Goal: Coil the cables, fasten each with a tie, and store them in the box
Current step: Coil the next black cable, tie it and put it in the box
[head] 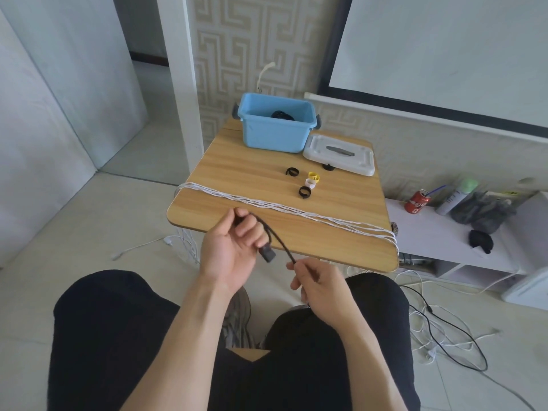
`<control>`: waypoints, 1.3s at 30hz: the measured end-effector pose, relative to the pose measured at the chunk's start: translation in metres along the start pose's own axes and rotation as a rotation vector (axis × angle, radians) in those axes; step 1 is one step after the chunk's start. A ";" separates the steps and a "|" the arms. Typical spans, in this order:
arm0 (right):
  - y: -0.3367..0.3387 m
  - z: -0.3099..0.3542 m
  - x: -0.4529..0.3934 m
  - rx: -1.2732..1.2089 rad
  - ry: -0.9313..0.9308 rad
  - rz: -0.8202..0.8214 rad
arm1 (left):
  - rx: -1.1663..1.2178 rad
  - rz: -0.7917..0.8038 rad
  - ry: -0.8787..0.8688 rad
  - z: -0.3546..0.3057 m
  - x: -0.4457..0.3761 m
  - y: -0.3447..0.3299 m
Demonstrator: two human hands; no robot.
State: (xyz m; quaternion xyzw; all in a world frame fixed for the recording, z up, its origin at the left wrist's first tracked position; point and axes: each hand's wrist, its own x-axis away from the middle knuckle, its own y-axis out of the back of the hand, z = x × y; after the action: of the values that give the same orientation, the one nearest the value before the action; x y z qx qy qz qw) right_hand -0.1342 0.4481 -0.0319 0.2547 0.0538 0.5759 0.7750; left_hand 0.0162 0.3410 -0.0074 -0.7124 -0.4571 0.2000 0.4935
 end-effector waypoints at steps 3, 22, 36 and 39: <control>0.000 0.001 0.004 0.151 -0.061 0.096 | -0.015 -0.118 -0.137 -0.003 -0.005 0.008; 0.013 0.022 0.012 -0.135 0.179 -0.386 | -1.081 0.379 0.411 0.007 0.009 0.009; -0.001 0.001 -0.001 -0.228 0.204 -0.465 | -0.564 0.316 0.404 0.002 0.009 0.013; 0.005 -0.004 -0.002 -0.221 0.152 -0.446 | -0.277 0.145 0.234 -0.001 0.004 0.014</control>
State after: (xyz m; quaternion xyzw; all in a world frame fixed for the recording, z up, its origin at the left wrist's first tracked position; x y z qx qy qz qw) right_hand -0.1410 0.4485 -0.0336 0.1063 0.1033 0.4107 0.8996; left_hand 0.0255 0.3423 -0.0185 -0.8230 -0.3672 0.0858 0.4248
